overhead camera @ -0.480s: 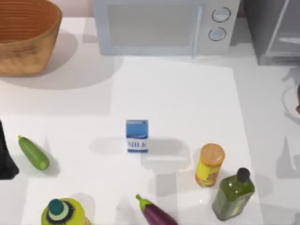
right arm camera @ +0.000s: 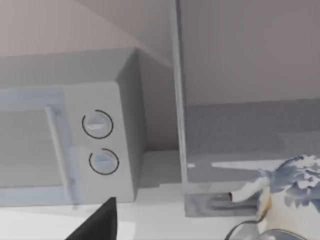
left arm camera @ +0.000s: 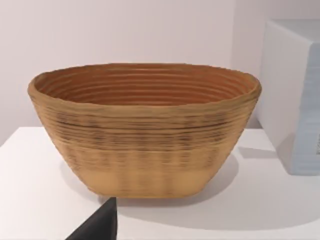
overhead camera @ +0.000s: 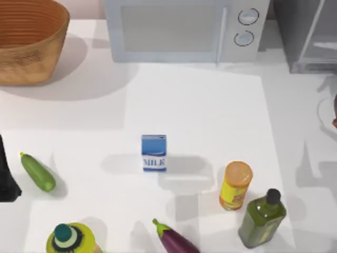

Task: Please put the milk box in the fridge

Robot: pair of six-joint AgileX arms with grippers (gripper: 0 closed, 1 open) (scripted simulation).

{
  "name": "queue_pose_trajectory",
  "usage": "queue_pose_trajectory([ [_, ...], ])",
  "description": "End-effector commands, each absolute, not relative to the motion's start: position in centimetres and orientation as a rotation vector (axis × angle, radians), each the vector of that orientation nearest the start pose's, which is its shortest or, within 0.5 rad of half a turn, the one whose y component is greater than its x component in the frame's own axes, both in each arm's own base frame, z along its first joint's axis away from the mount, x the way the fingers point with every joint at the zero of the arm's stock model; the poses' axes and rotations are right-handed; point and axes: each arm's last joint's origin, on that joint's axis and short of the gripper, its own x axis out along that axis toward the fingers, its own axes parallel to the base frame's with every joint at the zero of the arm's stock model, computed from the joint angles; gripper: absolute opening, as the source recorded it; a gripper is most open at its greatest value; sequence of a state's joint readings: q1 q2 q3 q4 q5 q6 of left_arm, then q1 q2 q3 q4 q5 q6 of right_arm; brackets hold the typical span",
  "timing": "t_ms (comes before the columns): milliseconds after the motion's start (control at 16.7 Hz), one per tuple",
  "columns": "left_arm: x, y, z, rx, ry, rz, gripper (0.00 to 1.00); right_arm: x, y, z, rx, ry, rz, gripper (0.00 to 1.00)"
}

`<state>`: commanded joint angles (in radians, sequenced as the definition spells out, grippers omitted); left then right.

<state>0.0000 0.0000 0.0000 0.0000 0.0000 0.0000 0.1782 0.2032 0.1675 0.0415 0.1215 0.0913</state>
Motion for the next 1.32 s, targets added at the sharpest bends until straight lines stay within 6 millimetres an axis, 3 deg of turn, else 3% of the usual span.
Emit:
queue_pose_trajectory([
  [180,10.6,-0.1,16.0,0.000,0.000,0.000,1.00,12.7,3.9,25.5,0.156,-0.014,0.092,1.00],
  [360,10.6,-0.1,16.0,0.000,0.000,0.000,1.00,16.0,8.0,29.9,0.200,0.015,0.106,1.00],
  [480,10.6,-0.1,16.0,0.000,0.000,0.000,1.00,18.4,11.5,31.0,0.204,0.059,0.105,1.00],
  [600,10.6,-0.1,16.0,0.000,0.000,0.000,1.00,20.2,15.0,30.8,0.201,0.101,0.100,1.00],
  [780,10.6,-0.1,16.0,0.000,0.000,0.000,1.00,21.6,19.7,28.7,0.178,0.162,0.080,1.00],
  [900,10.6,-0.1,16.0,0.000,0.000,0.000,1.00,22.2,23.3,26.3,0.138,0.207,0.059,1.00],
  [1140,10.6,-0.1,16.0,0.000,0.000,0.000,1.00,22.4,30.6,18.1,0.012,0.302,0.032,1.00],
  [1320,10.6,-0.1,16.0,0.000,0.000,0.000,1.00,20.6,33.9,11.6,-0.061,0.334,0.022,1.00],
])
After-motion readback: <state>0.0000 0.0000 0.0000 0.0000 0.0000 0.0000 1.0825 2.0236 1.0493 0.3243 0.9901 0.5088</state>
